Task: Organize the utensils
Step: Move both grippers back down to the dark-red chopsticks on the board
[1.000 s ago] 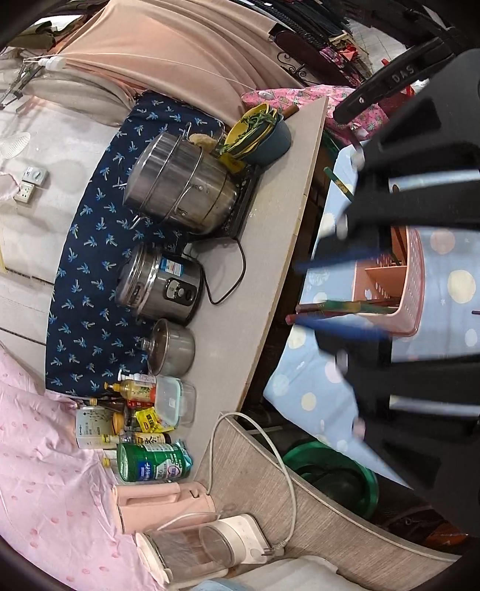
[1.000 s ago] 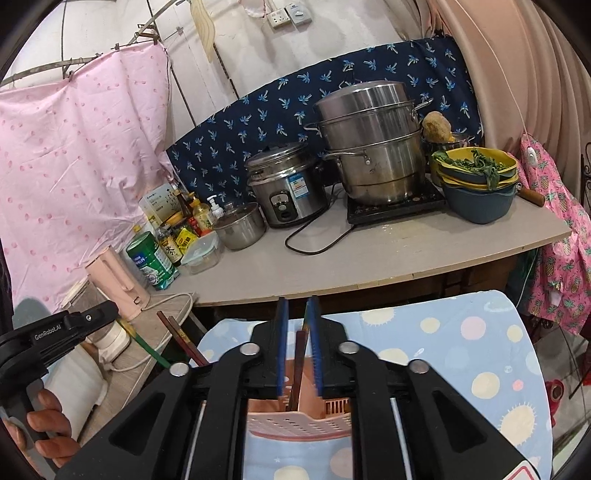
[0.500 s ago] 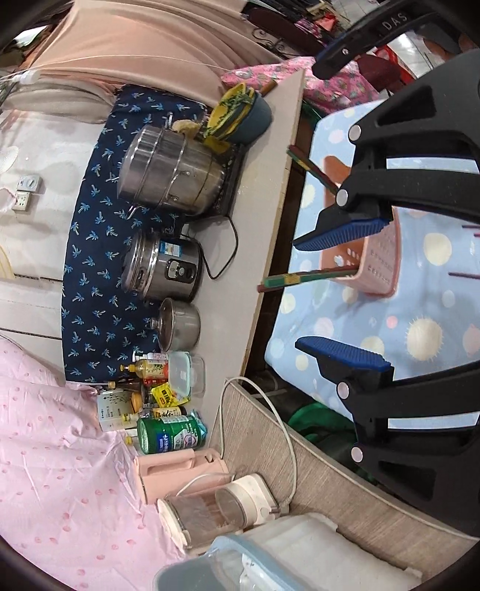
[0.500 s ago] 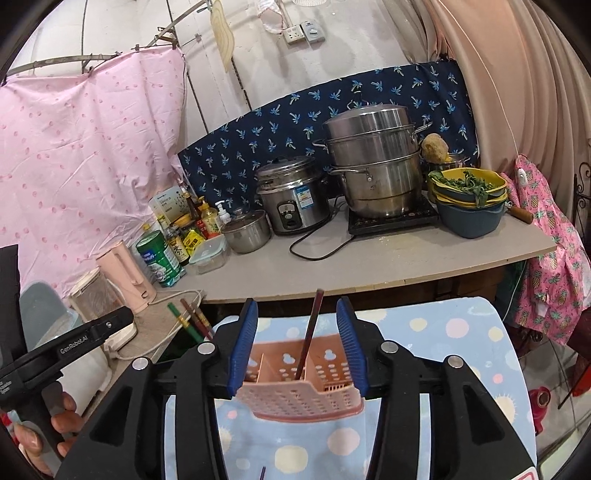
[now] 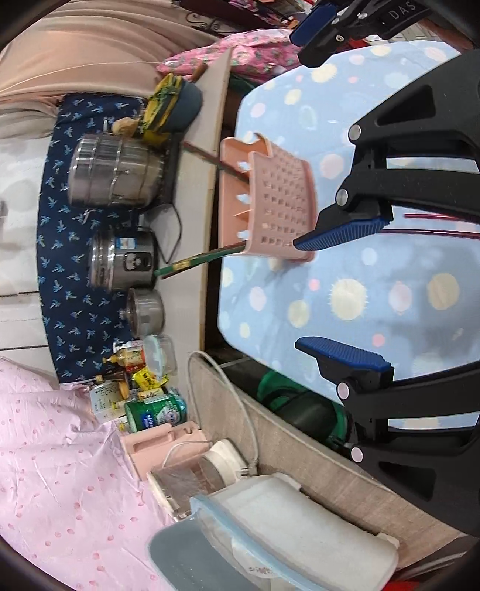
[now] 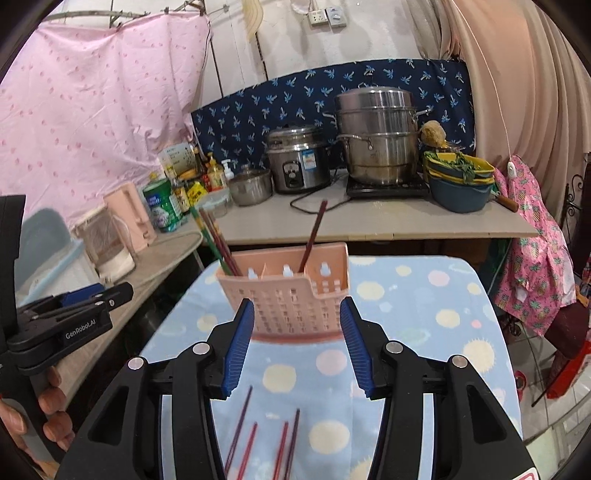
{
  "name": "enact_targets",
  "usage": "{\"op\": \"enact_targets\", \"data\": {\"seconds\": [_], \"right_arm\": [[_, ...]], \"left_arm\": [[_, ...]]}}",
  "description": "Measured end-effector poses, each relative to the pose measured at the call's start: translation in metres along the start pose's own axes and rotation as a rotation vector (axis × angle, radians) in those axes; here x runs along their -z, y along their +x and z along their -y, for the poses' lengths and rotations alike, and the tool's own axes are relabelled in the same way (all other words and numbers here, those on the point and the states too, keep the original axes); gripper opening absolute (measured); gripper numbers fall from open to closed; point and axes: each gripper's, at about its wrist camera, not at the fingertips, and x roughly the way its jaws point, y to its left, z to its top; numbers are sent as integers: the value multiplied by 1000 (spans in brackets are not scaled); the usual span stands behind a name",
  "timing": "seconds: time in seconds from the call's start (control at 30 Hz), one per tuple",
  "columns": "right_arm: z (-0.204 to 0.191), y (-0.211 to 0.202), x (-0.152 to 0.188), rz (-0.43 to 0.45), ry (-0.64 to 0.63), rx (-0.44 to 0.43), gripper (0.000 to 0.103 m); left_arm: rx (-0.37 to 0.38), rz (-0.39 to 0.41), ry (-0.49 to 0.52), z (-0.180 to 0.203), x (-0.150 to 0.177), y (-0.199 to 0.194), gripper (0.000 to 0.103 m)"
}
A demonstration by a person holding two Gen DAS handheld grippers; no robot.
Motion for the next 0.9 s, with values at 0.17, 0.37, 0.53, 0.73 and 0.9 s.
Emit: {"op": "enact_targets", "data": {"seconds": [0.17,0.37,0.53,0.73,0.9], "right_arm": [[1,-12,40,-55,-7,13,47],[4,-20,81,-123,-3,22,47],[5,-25,121,-194,0,24,47],[7,-29,165,-263,13,26,47],[6,-32,191,-310,24,28,47]], "left_arm": [[3,-58,10,1,36,-2,46],[0,-125,31,3,80,-1,46],[19,-200,9,-1,119,4,46],[28,-277,12,-4,163,7,46],[30,-316,28,-5,188,4,46]]}}
